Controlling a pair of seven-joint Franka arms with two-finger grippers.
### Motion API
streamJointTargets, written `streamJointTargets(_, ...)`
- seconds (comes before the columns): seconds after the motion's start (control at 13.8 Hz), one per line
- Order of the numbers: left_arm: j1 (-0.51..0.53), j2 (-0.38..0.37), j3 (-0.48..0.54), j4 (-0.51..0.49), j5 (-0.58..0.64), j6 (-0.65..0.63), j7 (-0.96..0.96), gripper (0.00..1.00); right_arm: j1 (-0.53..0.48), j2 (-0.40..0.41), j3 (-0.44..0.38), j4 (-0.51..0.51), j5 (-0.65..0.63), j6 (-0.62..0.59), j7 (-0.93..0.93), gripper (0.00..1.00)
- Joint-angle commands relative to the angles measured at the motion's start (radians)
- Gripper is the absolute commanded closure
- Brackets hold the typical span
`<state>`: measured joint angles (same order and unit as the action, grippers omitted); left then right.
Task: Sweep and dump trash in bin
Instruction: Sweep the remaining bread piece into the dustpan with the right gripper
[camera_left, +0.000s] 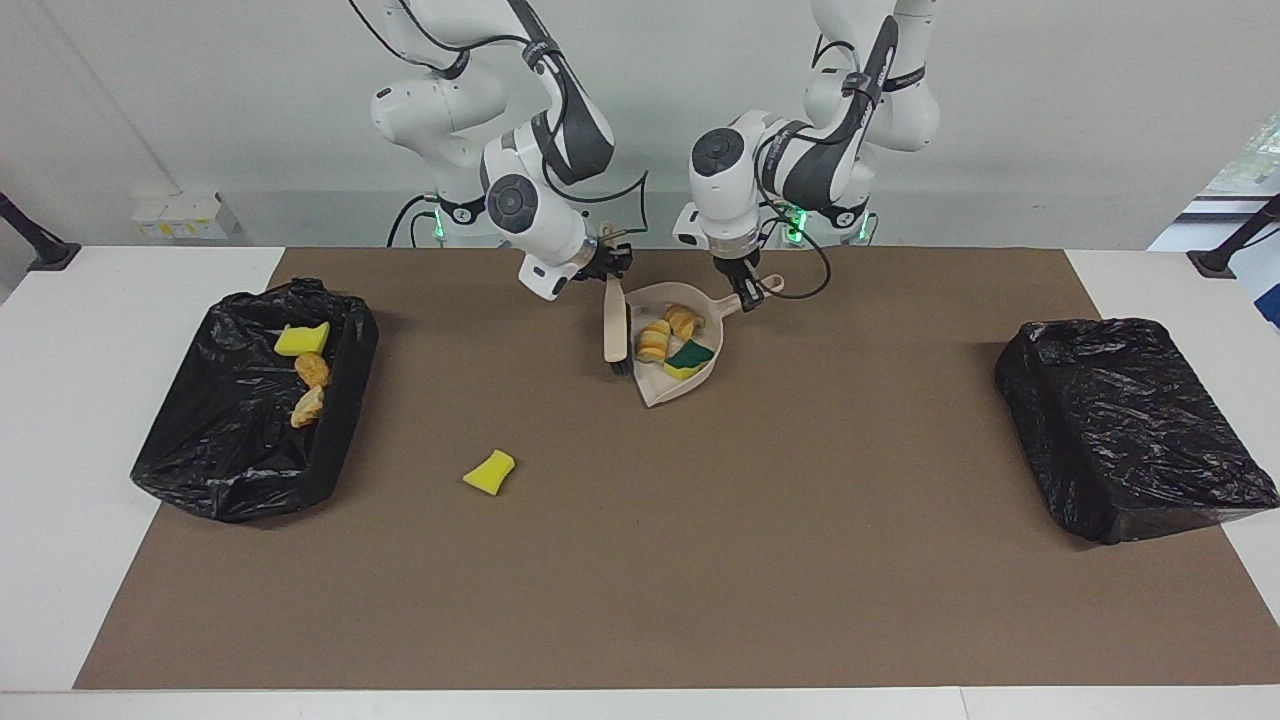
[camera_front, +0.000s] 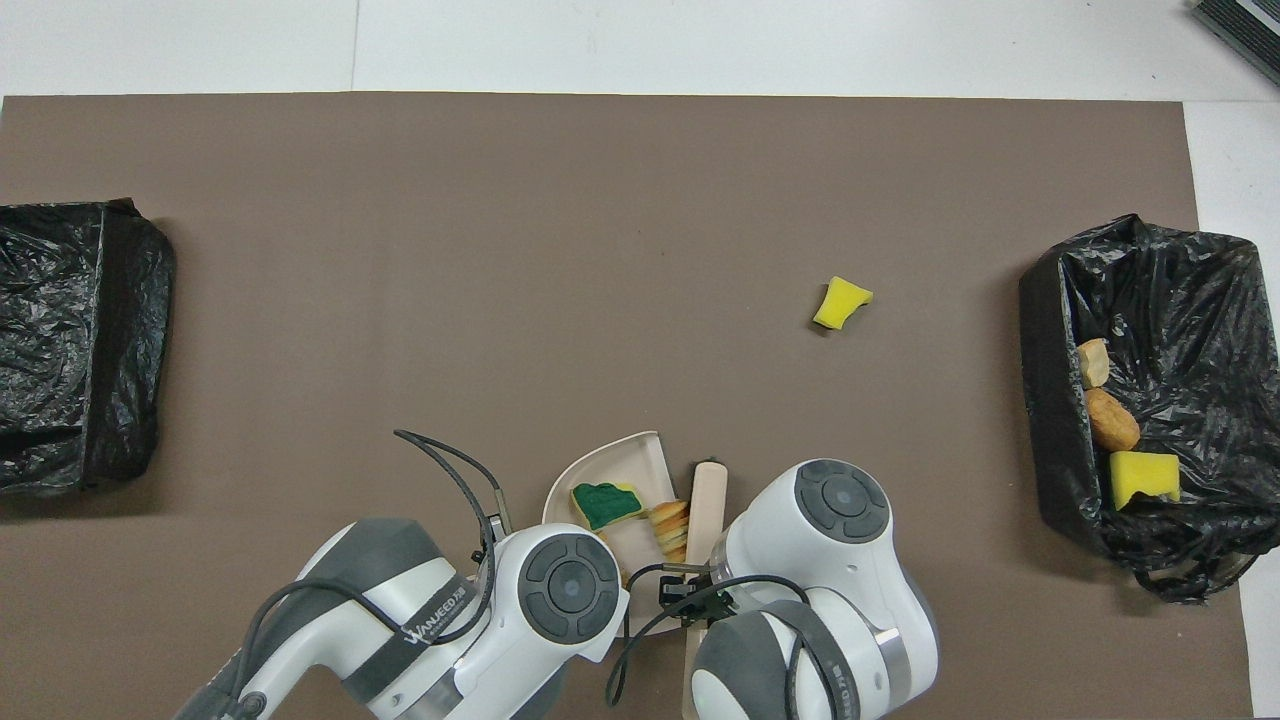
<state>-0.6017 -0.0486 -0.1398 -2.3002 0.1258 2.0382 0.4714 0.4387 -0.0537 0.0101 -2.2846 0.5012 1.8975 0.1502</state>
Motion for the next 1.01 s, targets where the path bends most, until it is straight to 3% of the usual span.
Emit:
streamJointTargets(0.0, 0.049, 0.009, -0.003, -0.012, -0.02, 0.062, -0.005, 1.0, -0.064, 0.008, 0.004, 0.095, -0.134, -0.096, -0.012, 1.0)
streamJointTargets(0.14, 0.086, 0.042, -0.001, 0.028, -0.021, 0.077, -0.004, 1.0, -0.11, 0.047, 0.004, 0.164, -0.229, -0.146, -0.011, 1.0)
streamJointTargets(0.43, 0.117, 0.137, -0.001, 0.2, -0.035, -0.01, -0.01, 1.0, -0.164, 0.106, 0.005, 0.236, -0.504, -0.104, 0.031, 1.0)
streamJointTargets(0.72, 0.123, 0.245, 0.0, 0.39, -0.034, -0.162, -0.011, 1.0, -0.21, 0.256, 0.004, 0.407, -0.711, -0.115, 0.035, 1.0)
streamJointTargets(0.94, 0.118, 0.285, 0.0, 0.441, -0.018, -0.185, -0.014, 1.0, -0.229, 0.353, 0.007, 0.494, -0.815, -0.107, 0.035, 1.0)
